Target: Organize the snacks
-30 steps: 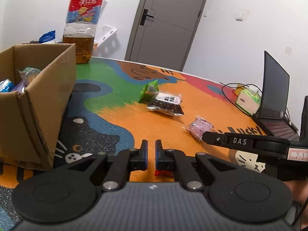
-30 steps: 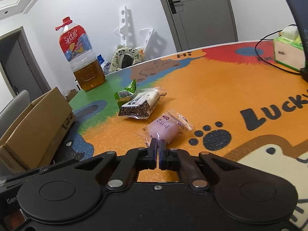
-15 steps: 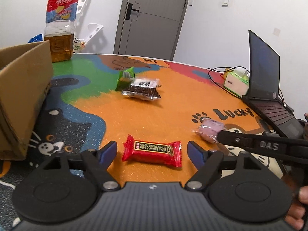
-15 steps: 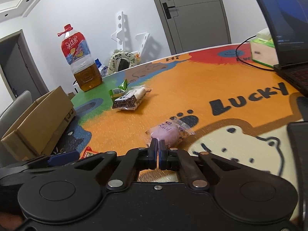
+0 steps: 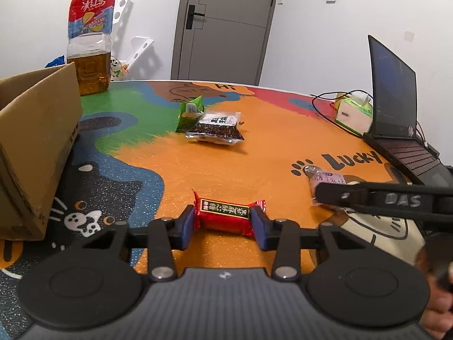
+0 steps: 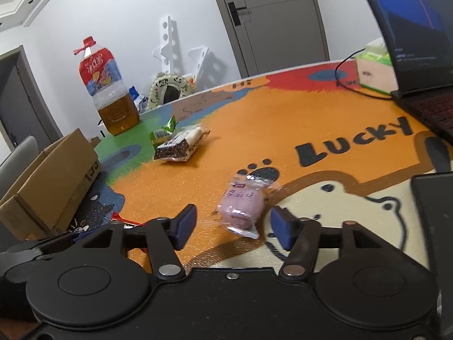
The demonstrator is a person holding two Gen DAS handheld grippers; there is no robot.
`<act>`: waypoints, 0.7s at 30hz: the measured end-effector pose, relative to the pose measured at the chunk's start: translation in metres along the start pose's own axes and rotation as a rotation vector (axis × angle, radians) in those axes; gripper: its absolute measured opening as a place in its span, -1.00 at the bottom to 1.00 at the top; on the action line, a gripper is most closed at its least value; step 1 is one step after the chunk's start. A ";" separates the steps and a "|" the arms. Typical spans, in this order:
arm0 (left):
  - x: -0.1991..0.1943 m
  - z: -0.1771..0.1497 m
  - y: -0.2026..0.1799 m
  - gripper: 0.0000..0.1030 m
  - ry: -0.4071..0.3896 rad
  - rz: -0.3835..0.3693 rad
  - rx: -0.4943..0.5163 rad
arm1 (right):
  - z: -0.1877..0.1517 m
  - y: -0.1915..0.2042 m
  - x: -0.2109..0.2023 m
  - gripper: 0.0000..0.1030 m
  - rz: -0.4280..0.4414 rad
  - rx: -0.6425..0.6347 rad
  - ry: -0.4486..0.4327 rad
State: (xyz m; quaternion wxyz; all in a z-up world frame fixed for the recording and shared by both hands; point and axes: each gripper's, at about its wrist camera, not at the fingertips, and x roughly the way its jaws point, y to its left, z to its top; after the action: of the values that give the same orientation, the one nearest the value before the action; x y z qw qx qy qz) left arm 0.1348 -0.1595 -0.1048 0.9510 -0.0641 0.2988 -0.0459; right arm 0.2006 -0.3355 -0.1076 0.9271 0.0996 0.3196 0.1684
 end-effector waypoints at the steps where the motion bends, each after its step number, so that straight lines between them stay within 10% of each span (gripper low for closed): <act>1: -0.001 0.001 0.001 -0.25 0.001 -0.002 -0.005 | 0.000 0.002 0.003 0.36 -0.006 -0.002 0.003; 11: -0.013 0.009 0.016 -0.26 -0.029 0.005 -0.046 | 0.003 0.024 0.021 0.42 -0.078 -0.086 0.002; 15: -0.022 0.016 0.022 -0.26 -0.054 0.013 -0.054 | 0.004 0.027 0.020 -0.28 -0.128 -0.133 0.012; 21: -0.039 0.027 0.026 -0.26 -0.098 0.027 -0.062 | 0.011 0.028 0.001 -0.33 -0.062 -0.113 -0.017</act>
State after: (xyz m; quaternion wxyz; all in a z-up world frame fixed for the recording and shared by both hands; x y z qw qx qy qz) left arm 0.1196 -0.1259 -0.0644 0.9626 -0.0915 0.2541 -0.0206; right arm 0.2015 -0.3101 -0.0918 0.9387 0.0384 0.3047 0.1569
